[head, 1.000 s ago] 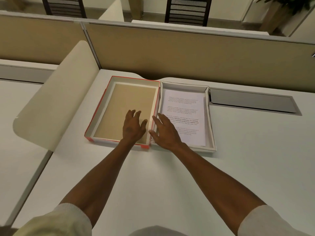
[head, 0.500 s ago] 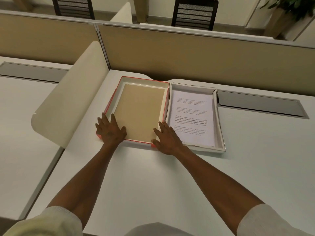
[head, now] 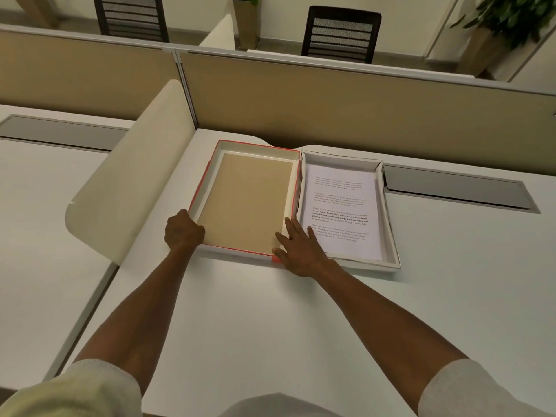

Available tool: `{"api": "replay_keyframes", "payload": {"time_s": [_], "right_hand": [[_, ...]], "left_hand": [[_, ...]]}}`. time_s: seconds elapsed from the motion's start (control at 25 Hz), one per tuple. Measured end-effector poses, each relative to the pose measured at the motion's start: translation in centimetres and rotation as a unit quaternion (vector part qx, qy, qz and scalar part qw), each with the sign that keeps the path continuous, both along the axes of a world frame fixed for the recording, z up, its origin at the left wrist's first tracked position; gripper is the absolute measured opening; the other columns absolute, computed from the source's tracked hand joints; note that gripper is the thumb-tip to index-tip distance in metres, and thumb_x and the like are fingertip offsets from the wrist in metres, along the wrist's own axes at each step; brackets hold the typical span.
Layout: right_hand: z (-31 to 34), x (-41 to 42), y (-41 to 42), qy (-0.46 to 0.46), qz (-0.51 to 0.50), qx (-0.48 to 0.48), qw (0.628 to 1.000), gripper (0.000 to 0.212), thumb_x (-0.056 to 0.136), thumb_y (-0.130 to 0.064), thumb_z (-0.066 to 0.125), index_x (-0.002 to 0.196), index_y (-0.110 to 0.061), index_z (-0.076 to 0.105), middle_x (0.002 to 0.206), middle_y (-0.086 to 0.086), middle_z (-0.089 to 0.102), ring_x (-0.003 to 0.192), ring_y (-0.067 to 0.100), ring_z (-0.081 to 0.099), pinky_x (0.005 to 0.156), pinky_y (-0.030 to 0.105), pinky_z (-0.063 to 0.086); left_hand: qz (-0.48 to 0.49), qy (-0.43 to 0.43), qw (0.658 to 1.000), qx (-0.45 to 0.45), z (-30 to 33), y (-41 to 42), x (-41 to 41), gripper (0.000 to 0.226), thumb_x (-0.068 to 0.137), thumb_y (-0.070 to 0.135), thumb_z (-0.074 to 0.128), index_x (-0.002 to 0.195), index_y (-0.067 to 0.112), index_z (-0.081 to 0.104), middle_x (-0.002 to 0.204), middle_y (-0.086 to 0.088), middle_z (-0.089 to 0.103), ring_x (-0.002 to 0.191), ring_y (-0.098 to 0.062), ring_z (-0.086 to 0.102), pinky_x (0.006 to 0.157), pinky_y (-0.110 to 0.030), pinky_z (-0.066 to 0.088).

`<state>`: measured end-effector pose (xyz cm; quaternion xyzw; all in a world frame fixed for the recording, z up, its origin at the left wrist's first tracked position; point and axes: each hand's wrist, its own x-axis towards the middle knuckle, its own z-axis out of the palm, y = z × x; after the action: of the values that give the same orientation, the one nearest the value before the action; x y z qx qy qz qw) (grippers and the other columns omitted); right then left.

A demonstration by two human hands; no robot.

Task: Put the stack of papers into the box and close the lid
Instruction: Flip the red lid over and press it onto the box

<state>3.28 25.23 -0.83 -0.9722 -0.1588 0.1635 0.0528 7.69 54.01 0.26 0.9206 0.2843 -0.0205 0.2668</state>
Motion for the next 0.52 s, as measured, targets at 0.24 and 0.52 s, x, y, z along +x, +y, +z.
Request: {"api": "replay_keyframes", "payload": {"time_s": [0.24, 0.52], "right_hand": [[0.7, 0.3, -0.3, 0.001, 0.012, 0.006, 1.000, 0.062, 0.104, -0.050, 0.031, 0.158, -0.021, 0.023, 0.168, 0.011, 0.002, 0.155, 0.024, -0.007, 0.122, 0.053, 0.004], [1.8, 0.3, -0.5, -0.005, -0.015, 0.080, 0.997, 0.062, 0.102, -0.043, 0.043, 0.157, -0.017, 0.027, 0.167, 0.011, 0.014, 0.155, 0.026, 0.007, 0.123, 0.045, 0.010]], "left_hand": [[0.048, -0.151, 0.984, -0.082, 2.6, 0.5, 0.2, 0.042, 0.089, 0.001, 0.054, 0.129, 0.008, 0.065, 0.123, -0.017, 0.071, 0.113, -0.037, 0.066, 0.099, -0.041, 0.051], [0.049, -0.271, 0.953, -0.127, 6.0, -1.3, -1.7, 0.028, 0.095, 0.015, 0.056, 0.118, 0.011, 0.071, 0.115, -0.013, 0.071, 0.106, -0.030, 0.066, 0.093, -0.034, 0.048]]}}
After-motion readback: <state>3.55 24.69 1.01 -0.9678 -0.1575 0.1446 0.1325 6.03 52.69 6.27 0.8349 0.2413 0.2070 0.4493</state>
